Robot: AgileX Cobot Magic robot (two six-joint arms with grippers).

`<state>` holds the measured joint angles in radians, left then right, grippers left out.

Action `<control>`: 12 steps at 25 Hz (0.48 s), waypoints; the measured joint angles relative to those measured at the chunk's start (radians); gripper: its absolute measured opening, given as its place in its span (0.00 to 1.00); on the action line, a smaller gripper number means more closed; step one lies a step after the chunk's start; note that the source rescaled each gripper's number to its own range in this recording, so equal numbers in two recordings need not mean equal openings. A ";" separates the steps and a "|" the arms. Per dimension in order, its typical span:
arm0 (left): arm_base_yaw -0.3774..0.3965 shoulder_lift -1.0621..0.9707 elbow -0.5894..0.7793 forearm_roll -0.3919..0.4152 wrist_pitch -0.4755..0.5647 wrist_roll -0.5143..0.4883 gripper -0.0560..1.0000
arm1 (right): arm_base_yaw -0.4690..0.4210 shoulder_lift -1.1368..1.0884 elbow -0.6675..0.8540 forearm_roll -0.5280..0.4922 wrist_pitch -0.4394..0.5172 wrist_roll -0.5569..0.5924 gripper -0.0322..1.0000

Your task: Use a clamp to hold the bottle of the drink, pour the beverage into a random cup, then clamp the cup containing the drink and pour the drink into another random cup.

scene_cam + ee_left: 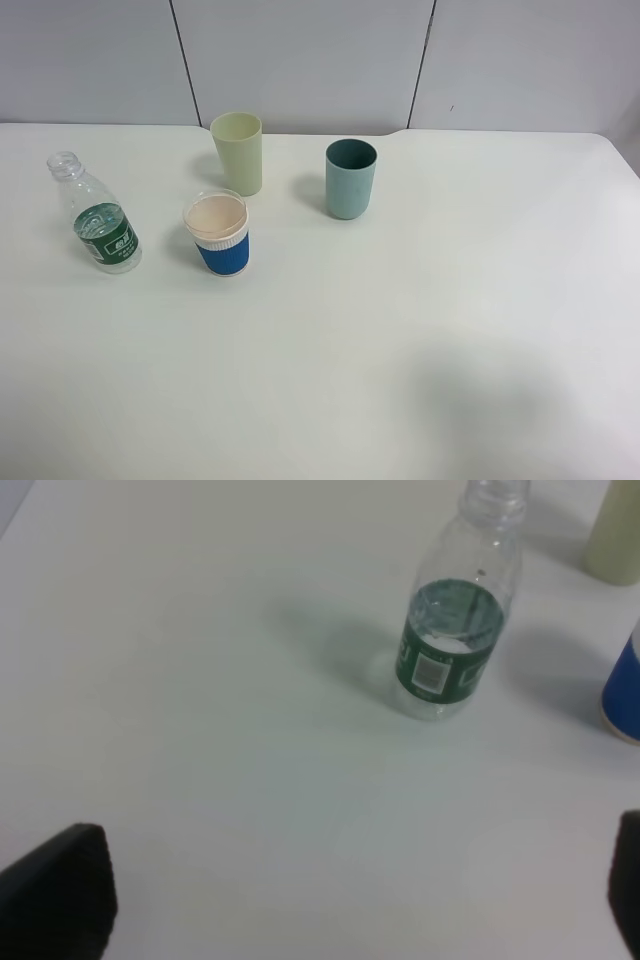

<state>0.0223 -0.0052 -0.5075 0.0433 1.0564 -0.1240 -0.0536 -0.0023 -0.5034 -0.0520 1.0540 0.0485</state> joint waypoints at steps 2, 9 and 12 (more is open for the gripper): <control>0.000 0.000 0.000 0.000 0.000 0.000 1.00 | 0.000 0.000 0.000 0.000 0.000 0.000 0.84; 0.000 0.000 0.000 0.000 0.000 0.000 1.00 | 0.000 0.000 0.000 0.000 0.000 -0.004 0.84; 0.000 0.000 0.000 0.000 0.000 0.000 1.00 | 0.000 0.000 0.000 -0.007 0.000 -0.008 0.84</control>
<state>0.0223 -0.0052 -0.5075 0.0433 1.0564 -0.1240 -0.0536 -0.0023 -0.5034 -0.0586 1.0540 0.0403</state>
